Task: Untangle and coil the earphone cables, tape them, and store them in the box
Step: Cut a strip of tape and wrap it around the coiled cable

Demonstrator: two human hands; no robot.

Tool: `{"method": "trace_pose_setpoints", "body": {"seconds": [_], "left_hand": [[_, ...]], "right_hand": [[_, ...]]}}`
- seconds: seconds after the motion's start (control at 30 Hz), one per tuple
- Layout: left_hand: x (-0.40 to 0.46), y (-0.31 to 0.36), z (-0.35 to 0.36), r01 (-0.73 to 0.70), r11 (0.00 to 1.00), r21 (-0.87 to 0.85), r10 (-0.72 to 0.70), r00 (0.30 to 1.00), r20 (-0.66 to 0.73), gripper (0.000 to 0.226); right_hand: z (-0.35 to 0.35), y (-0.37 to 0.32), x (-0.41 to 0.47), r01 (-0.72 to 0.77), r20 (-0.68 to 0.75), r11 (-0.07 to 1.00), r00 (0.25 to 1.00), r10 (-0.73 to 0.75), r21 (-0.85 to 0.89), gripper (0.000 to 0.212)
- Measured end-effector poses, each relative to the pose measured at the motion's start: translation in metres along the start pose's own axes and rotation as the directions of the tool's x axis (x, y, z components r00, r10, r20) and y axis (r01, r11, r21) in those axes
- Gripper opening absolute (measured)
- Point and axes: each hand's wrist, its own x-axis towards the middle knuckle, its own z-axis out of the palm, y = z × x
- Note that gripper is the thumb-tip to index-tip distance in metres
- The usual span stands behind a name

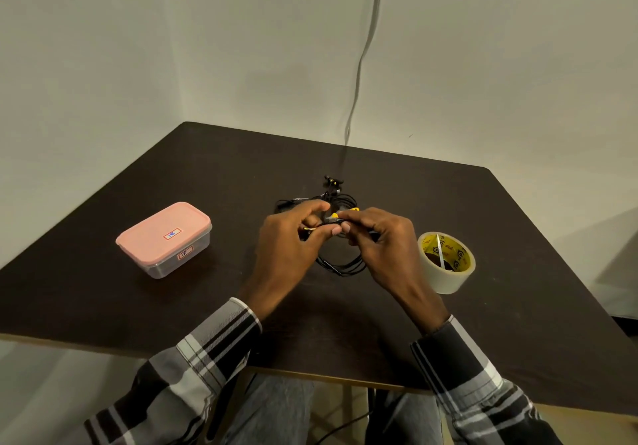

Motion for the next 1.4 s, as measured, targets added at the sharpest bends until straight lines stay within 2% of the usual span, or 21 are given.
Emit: {"method": "trace_pose_setpoints", "body": {"seconds": [0.1,0.23,0.37,0.5,0.67,0.77,0.93,1.07,1.27,1.4], "left_hand": [[0.001,-0.001,-0.003,-0.152,0.982,0.109,0.146,0.988,0.059,0.032],[0.004,-0.002,-0.003,-0.219,0.961,0.167,0.206,0.974,0.092,0.024],[0.007,-0.004,-0.002,-0.202,0.968,0.149,0.194,0.979,0.065,0.02],[0.008,-0.003,-0.002,-0.164,0.981,0.1,0.16,0.986,0.054,0.019],[0.009,-0.002,-0.003,-0.125,0.991,0.058,0.12,0.99,0.074,0.021],[0.011,0.0,-0.003,-0.117,0.992,0.057,0.111,0.99,0.092,0.02],[0.013,0.003,-0.006,-0.078,0.997,0.024,0.073,0.984,0.161,0.026],[0.016,0.002,-0.01,-0.109,0.993,0.052,0.095,0.969,0.227,0.023],[0.019,0.005,-0.013,-0.272,0.93,0.246,0.178,0.922,0.344,0.022],[0.019,0.007,-0.013,-0.179,0.944,0.278,0.057,0.917,0.395,0.02]], "right_hand": [[-0.003,0.0,0.001,0.005,0.02,1.0,1.0,-0.005,-0.027,0.021],[-0.007,0.0,0.003,-0.022,0.087,1.0,0.996,0.021,0.013,0.022],[-0.011,0.0,0.004,-0.042,0.121,0.998,0.992,0.037,0.038,0.029],[-0.013,-0.001,0.004,0.02,0.141,0.998,0.99,-0.012,-0.052,0.038],[-0.013,0.0,0.004,0.122,0.066,0.974,0.992,-0.111,-0.189,0.026],[-0.015,0.002,0.004,0.134,0.015,0.968,0.991,-0.134,-0.213,0.021],[-0.017,0.004,0.004,0.129,0.022,0.973,0.992,-0.127,-0.189,0.021],[-0.02,0.003,0.005,0.104,0.058,0.987,0.993,-0.098,-0.125,0.021],[-0.023,0.005,0.01,0.007,0.149,0.998,0.989,0.002,-0.055,0.018],[-0.026,0.003,0.015,-0.202,0.256,0.976,0.951,0.175,0.081,0.013]]}}
